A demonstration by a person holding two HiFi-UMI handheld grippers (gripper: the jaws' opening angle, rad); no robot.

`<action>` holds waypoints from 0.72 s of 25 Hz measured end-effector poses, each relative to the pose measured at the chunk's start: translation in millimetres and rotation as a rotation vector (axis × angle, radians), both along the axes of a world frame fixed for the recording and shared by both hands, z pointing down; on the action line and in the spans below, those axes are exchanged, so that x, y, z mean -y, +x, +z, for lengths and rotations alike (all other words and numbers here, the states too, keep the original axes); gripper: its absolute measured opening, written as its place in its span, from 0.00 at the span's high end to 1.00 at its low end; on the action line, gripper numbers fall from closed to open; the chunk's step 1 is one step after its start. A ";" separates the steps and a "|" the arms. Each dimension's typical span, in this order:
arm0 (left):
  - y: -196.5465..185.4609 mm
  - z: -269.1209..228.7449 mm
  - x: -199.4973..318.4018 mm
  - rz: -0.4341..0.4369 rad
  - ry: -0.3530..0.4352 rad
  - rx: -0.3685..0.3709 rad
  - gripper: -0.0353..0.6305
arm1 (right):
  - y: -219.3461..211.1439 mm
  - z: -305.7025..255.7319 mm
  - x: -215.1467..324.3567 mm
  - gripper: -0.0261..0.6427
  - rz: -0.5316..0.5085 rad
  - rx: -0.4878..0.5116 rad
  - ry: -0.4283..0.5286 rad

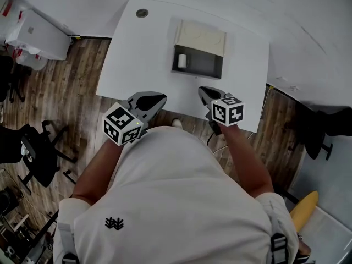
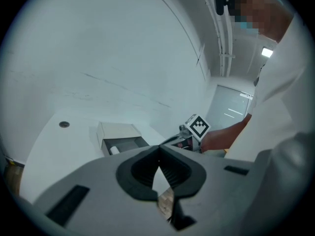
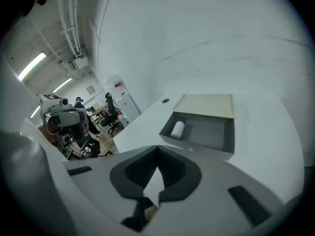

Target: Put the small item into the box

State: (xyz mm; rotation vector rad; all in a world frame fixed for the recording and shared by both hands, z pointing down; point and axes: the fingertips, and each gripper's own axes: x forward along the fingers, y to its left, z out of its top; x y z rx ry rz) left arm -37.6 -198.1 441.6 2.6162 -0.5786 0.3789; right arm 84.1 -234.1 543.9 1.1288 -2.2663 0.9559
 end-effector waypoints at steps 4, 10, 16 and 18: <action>8.8 -0.8 -3.7 -0.027 0.003 0.012 0.94 | 8.4 -13.5 -16.4 0.95 -0.030 0.033 0.035; 25.3 -0.1 -16.1 -0.058 0.003 0.023 0.94 | 18.6 -25.3 -36.2 0.95 -0.084 0.064 0.068; 47.5 2.4 -29.7 -0.092 -0.016 0.013 0.94 | 27.3 -36.2 -50.0 0.95 -0.134 0.110 0.101; 52.6 4.9 -33.2 -0.110 -0.028 0.009 0.94 | 30.0 -37.6 -53.7 0.95 -0.147 0.121 0.110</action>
